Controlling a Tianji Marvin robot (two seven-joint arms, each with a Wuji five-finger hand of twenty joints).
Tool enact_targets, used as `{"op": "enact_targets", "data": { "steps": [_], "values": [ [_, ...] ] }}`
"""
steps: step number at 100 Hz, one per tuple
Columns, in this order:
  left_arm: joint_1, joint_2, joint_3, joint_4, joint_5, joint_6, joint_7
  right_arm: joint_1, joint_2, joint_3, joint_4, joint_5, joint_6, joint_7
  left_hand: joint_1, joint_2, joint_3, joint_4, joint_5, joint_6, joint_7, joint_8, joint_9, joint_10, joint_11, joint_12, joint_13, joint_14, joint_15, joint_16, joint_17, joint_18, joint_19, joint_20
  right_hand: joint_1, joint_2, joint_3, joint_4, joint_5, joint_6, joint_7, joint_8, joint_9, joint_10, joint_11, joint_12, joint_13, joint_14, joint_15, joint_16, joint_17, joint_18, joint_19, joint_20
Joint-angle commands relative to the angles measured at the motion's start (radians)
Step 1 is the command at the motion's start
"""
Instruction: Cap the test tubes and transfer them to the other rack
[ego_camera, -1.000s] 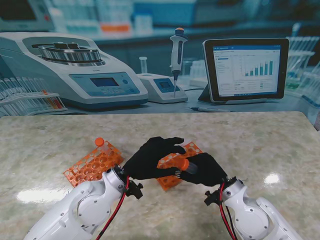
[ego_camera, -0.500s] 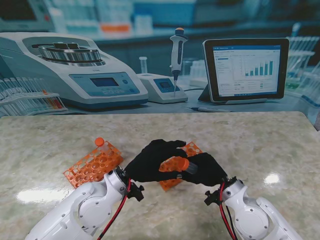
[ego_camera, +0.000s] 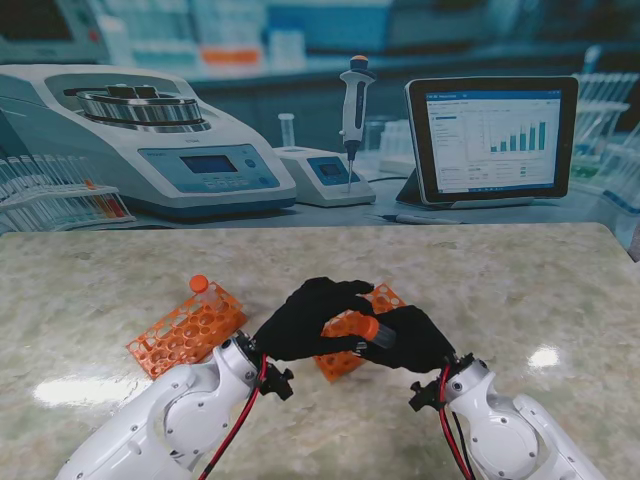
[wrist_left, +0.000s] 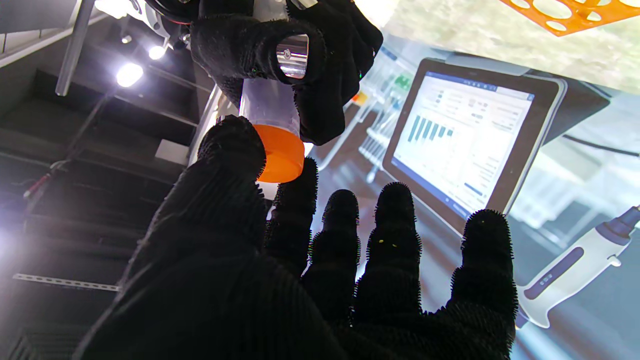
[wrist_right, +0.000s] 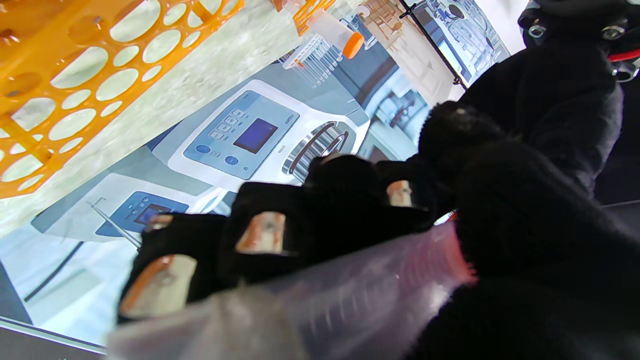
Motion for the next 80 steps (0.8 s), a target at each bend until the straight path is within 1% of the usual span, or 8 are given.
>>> {"op": "enact_targets", "data": {
  "steps": [1, 13, 19, 42, 45, 60, 67, 80],
  "values": [
    [-0.003, -0.007, 0.006, 0.011, -0.006, 0.008, 0.004, -0.008, -0.003, -0.002, -0.006, -0.001, -0.001, 0.001, 0.130, 0.039, -0.022, 0.043, 0.048, -0.046, 0.102, -0.016, 0.022, -0.018, 0.005, 0.018, 0.030, -0.016, 0.011, 0.014, -0.004, 0.020, 0.010, 0.006, 0.047, 0.014, -0.006, -0.022, 0.019, -0.048, 0.053, 0.024, 0.040, -0.004, -0.003, 0.017, 0.038, -0.084, 0.198, 0.071, 0.076, -0.079, 0.272, 0.031],
    [-0.011, -0.010, 0.015, 0.020, -0.013, 0.012, 0.008, -0.010, -0.004, 0.000, -0.007, -0.002, -0.002, -0.001, 0.159, 0.052, -0.023, 0.047, 0.083, -0.060, 0.125, -0.021, 0.052, -0.033, 0.016, 0.020, 0.053, -0.019, 0.020, 0.017, 0.003, 0.023, 0.015, 0.006, 0.046, 0.014, -0.006, -0.022, 0.019, -0.048, 0.053, 0.024, 0.040, -0.004, -0.003, 0.017, 0.038, -0.084, 0.199, 0.071, 0.077, -0.080, 0.272, 0.031],
    [-0.015, -0.013, 0.020, 0.026, -0.013, 0.011, 0.017, -0.010, -0.004, 0.000, -0.007, -0.002, -0.001, 0.000, 0.181, 0.064, -0.016, 0.050, 0.110, -0.090, 0.146, -0.020, 0.075, -0.043, 0.025, 0.023, 0.069, -0.025, 0.025, 0.019, 0.010, 0.025, 0.020, 0.007, 0.047, 0.013, -0.006, -0.022, 0.019, -0.048, 0.053, 0.024, 0.040, -0.003, -0.003, 0.017, 0.038, -0.084, 0.199, 0.071, 0.077, -0.080, 0.272, 0.031],
    [-0.013, -0.016, 0.022, 0.025, -0.006, 0.004, 0.037, -0.009, -0.003, 0.000, -0.006, 0.000, -0.002, 0.003, 0.311, 0.096, 0.001, 0.059, 0.208, -0.095, 0.124, -0.124, 0.112, -0.067, 0.040, 0.022, 0.093, -0.031, 0.033, 0.023, 0.018, 0.032, 0.033, 0.002, 0.046, 0.015, -0.007, -0.022, 0.019, -0.048, 0.053, 0.024, 0.040, -0.004, -0.003, 0.017, 0.038, -0.084, 0.199, 0.071, 0.077, -0.080, 0.272, 0.031],
    [-0.014, -0.017, 0.023, 0.026, -0.002, 0.003, 0.041, -0.009, -0.003, 0.000, -0.006, 0.000, -0.002, 0.003, 0.312, 0.090, 0.030, 0.067, 0.216, -0.102, 0.116, -0.133, 0.114, -0.069, 0.040, 0.022, 0.095, -0.034, 0.033, 0.023, 0.019, 0.031, 0.035, 0.002, 0.046, 0.015, -0.007, -0.022, 0.019, -0.048, 0.053, 0.024, 0.040, -0.005, -0.003, 0.017, 0.038, -0.084, 0.199, 0.071, 0.076, -0.080, 0.272, 0.031],
    [-0.017, -0.016, 0.026, 0.030, 0.010, 0.000, 0.048, -0.009, -0.003, 0.001, -0.006, -0.001, -0.001, 0.002, 0.309, 0.060, 0.224, 0.017, 0.269, -0.115, -0.030, -0.176, 0.112, -0.065, 0.035, 0.012, 0.089, -0.034, 0.029, 0.019, 0.014, 0.025, 0.037, -0.003, 0.046, 0.015, -0.007, -0.022, 0.018, -0.049, 0.053, 0.024, 0.040, -0.004, -0.003, 0.017, 0.038, -0.083, 0.199, 0.071, 0.077, -0.080, 0.273, 0.030],
    [-0.019, -0.016, 0.025, 0.030, 0.022, -0.001, 0.053, -0.008, -0.003, 0.000, -0.006, 0.000, -0.002, 0.002, 0.288, 0.059, 0.301, 0.032, 0.279, -0.135, -0.069, -0.169, 0.110, -0.062, 0.031, 0.006, 0.087, -0.034, 0.023, 0.012, 0.014, 0.024, 0.037, -0.004, 0.047, 0.014, -0.007, -0.022, 0.018, -0.049, 0.053, 0.024, 0.040, -0.004, -0.002, 0.017, 0.038, -0.084, 0.199, 0.072, 0.077, -0.080, 0.273, 0.031],
    [-0.020, -0.014, 0.023, 0.031, 0.035, -0.005, 0.054, -0.007, -0.003, -0.001, -0.005, 0.000, -0.001, 0.002, 0.289, 0.017, 0.371, 0.017, 0.258, -0.197, -0.099, -0.180, 0.105, -0.050, 0.016, -0.010, 0.078, -0.032, 0.013, -0.002, 0.014, 0.019, 0.036, -0.007, 0.046, 0.015, -0.007, -0.022, 0.019, -0.049, 0.053, 0.024, 0.040, -0.003, -0.002, 0.017, 0.038, -0.084, 0.200, 0.072, 0.077, -0.080, 0.273, 0.031]
  ]
}}
